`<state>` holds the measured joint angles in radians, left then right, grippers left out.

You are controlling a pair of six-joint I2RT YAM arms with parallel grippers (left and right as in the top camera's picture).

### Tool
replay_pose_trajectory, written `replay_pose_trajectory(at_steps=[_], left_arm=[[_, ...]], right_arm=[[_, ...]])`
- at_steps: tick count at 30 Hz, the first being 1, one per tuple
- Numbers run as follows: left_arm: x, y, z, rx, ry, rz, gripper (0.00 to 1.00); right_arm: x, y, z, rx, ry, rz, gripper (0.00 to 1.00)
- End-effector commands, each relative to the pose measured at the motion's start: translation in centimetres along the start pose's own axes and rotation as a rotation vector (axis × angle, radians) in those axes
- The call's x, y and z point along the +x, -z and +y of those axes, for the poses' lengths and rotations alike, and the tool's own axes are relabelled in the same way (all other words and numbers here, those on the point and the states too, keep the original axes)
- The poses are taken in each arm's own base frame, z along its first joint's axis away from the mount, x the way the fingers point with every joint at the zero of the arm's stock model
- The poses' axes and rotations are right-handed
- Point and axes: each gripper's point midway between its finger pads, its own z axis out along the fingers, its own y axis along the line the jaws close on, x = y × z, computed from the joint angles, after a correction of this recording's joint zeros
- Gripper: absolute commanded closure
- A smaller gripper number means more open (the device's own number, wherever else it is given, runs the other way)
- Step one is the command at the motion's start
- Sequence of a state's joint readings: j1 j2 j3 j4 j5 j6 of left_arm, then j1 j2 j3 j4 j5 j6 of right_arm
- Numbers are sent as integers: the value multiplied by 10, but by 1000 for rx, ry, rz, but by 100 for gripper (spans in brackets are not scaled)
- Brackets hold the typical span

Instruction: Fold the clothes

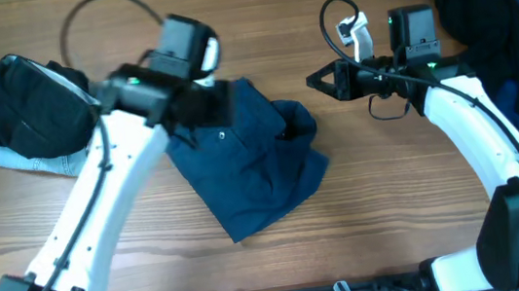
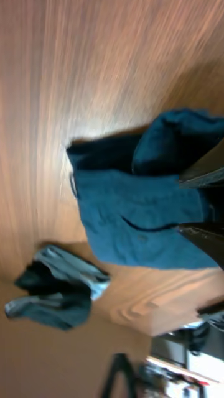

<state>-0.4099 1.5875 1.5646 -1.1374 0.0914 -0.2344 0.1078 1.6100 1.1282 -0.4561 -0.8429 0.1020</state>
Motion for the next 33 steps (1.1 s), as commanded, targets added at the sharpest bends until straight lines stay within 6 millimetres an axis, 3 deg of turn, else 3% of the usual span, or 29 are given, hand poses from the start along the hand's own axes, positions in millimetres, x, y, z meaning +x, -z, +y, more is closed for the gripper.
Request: replay_pose_trajectory(at_steps=[1,5,7,9,12,14,17,21,25,26,27,29,30,33], left_arm=[[15,-29,22,1,79,99,96],[44,-79,35,-22,96,191,94],[64,-107,46,-38,127,231,91],[79,-123,56,-53,148,259,89],[103,-137,79,-89,208,310,89],[110,-139,90,-100,242,324,90],[104,-138,104,-105,285,302,91],[94,-129,109,-61,334,285,85],[79,-94,93,29,366,244,84],[78,-85,92,28,378,228,79],[77,-70,92,30,398,198,66],[76,-56,95,28,449,166,46],[76,-52,97,25,467,160,37],[92,-54,103,9,569,217,21]], right_arm=[[24,-13,31,-65,69,97,82],[83,-52,17,93,60,299,77],[120,-62,-15,317,-29,421,79],[139,-51,-45,507,-142,474,83],[157,-20,-89,771,-292,511,85],[159,-7,-101,823,-353,504,87],[156,5,-113,848,-433,473,89],[143,-3,-99,704,-379,457,89],[108,-4,-58,506,-197,364,89],[99,-4,-44,443,-134,340,89],[88,-1,-21,345,-43,304,89],[74,4,5,254,49,247,90],[70,7,9,249,61,228,89],[70,6,8,249,59,227,89]])
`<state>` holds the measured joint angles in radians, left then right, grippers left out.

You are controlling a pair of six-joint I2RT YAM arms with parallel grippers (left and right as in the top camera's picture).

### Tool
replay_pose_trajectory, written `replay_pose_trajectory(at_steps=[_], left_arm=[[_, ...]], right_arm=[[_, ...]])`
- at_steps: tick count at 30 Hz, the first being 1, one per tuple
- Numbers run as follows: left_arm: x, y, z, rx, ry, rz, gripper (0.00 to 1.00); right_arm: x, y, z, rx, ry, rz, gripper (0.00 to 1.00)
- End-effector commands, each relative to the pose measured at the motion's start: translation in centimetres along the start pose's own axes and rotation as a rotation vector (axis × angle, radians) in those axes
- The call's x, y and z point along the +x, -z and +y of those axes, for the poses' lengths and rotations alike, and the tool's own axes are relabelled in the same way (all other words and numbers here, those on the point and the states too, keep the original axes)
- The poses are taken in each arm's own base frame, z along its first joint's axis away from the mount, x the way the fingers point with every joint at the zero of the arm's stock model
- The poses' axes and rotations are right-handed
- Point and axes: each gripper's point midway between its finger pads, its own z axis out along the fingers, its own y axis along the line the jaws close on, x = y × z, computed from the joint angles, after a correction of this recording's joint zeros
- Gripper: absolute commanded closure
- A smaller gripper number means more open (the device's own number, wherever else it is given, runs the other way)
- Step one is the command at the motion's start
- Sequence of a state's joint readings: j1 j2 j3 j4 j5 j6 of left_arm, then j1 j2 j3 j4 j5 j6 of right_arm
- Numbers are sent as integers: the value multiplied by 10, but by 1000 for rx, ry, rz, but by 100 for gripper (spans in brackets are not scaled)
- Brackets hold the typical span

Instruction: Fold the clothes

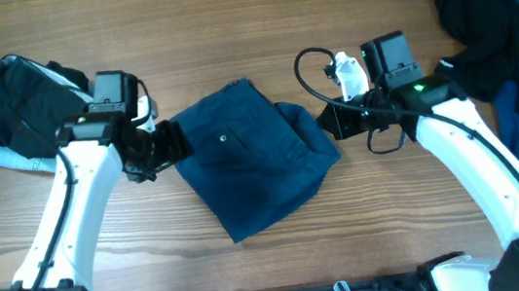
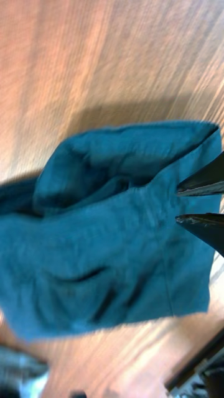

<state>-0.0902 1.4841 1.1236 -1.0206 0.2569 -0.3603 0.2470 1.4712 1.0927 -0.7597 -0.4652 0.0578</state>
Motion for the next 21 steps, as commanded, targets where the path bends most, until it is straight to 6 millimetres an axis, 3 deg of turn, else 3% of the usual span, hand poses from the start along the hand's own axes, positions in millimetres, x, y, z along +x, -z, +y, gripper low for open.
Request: replay_pose_trajectory(at_steps=[1,3,7,8,12,15,19,20,21], left_arm=[[12,-9,6,12,126,58,17],[24,-27,0,93,177,108,10],[48,-69,15,112,353,156,1],[53,-79,11,164,375,167,0],[61,-91,4,246,407,195,0],[52,-98,0,286,389,159,1],[40,-111,-6,329,395,152,17],[39,-116,-5,328,388,149,24],[35,-120,-6,335,363,139,38]], right_arm=[[2,-6,9,-70,47,21,89],[7,-14,11,-83,43,50,89],[18,-32,19,-100,27,116,89],[21,-38,24,-107,41,129,89],[18,-43,35,-120,68,118,89],[14,-44,37,-124,73,102,89],[13,-44,37,-122,50,101,89],[13,-44,37,-122,49,102,89],[14,-44,37,-122,49,102,89]])
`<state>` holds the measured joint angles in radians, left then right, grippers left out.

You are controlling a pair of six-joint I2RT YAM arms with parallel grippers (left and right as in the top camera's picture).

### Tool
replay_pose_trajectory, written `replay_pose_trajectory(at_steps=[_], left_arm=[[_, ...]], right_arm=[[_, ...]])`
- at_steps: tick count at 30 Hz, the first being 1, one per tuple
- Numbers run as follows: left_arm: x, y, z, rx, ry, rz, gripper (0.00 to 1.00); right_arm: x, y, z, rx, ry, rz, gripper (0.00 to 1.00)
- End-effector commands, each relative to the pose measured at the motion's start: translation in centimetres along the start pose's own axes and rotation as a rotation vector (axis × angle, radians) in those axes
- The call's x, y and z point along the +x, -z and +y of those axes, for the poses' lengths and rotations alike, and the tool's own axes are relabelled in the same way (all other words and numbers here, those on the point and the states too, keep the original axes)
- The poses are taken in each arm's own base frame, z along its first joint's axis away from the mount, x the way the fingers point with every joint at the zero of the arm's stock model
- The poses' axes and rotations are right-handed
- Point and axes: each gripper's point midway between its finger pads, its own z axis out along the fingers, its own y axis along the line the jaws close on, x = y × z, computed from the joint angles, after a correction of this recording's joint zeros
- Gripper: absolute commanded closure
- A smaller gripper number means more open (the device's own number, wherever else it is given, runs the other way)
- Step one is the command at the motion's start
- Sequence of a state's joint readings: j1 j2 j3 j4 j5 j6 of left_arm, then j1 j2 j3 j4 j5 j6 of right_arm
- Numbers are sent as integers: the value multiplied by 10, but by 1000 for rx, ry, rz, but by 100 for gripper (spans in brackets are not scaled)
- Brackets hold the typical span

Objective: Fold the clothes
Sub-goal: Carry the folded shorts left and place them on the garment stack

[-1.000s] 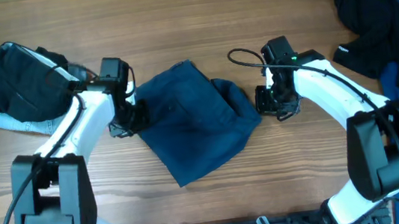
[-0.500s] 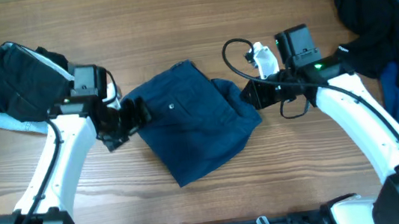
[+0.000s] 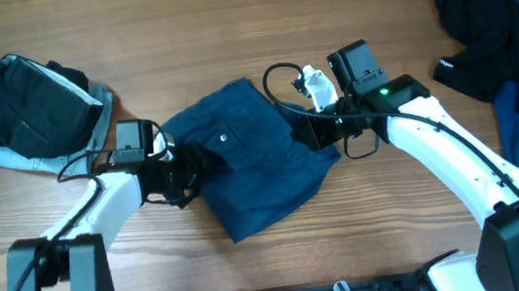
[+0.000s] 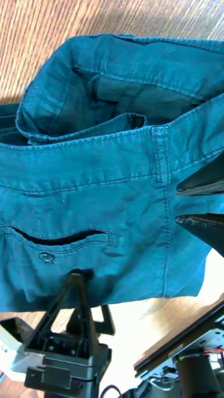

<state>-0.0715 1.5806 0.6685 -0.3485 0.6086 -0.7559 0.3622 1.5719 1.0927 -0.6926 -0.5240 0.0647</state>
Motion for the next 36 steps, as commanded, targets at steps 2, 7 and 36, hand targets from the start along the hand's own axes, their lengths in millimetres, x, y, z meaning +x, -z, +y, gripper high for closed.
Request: replay_pose_trajectory(at_steps=[2,7,36], left_arm=[[-8,-18,9,2,-60,6,81],[-7,3,-30,135,-369,-37,96],[-249,309,122,-17,-77,-1012,16]], right_arm=[[3,-4,3,-24,-22,16,88],[2,-4,2,-21,-21,15,88],[30,-2,1,-7,-112,124,90]])
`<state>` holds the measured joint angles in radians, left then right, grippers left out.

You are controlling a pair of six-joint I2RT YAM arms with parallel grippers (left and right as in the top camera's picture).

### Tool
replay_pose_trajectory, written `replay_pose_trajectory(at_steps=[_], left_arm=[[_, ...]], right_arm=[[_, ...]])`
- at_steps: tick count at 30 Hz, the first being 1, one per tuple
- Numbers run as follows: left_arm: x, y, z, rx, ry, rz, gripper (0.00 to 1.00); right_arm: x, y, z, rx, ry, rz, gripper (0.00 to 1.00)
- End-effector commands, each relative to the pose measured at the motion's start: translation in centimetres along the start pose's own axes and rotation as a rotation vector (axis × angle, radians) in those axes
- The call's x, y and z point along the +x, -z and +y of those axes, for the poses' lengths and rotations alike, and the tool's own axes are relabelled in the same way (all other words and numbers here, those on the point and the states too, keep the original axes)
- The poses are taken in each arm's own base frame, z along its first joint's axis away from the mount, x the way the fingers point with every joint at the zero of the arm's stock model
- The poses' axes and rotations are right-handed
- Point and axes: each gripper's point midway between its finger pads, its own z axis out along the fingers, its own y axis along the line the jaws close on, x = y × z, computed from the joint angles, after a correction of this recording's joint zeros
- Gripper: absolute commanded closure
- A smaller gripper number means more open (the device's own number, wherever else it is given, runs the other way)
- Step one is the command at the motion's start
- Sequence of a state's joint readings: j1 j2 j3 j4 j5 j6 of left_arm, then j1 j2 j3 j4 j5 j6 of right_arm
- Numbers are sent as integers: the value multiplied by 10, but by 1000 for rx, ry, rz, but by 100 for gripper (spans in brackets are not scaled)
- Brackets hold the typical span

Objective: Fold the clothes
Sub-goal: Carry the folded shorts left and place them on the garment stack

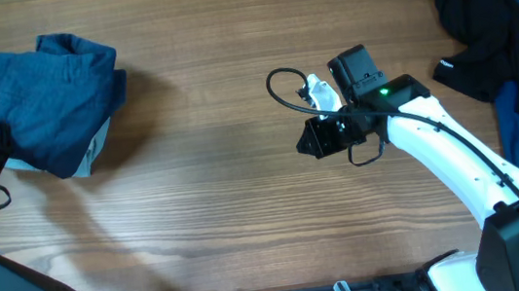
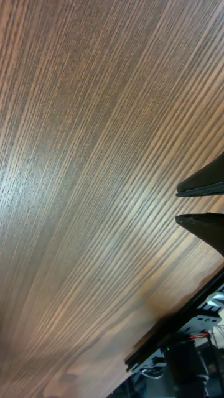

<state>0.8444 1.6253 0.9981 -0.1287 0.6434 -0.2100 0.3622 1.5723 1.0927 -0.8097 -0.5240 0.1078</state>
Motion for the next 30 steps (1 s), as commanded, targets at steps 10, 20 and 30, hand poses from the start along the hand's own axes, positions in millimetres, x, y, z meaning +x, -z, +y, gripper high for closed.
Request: replay_pose_trajectory(at_steps=[10,20,30], left_arm=[[-66,67,-93,317,61,-76,28],[-73,143,-141,213,-57,-248,95],[22,-26,-97,-26,-439,134,96]], right_arm=[[3,-4,2,-15,-4,20,90],[-9,-4,3,-21,21,-29,89],[-16,-3,6,-38,-45,-52,89]])
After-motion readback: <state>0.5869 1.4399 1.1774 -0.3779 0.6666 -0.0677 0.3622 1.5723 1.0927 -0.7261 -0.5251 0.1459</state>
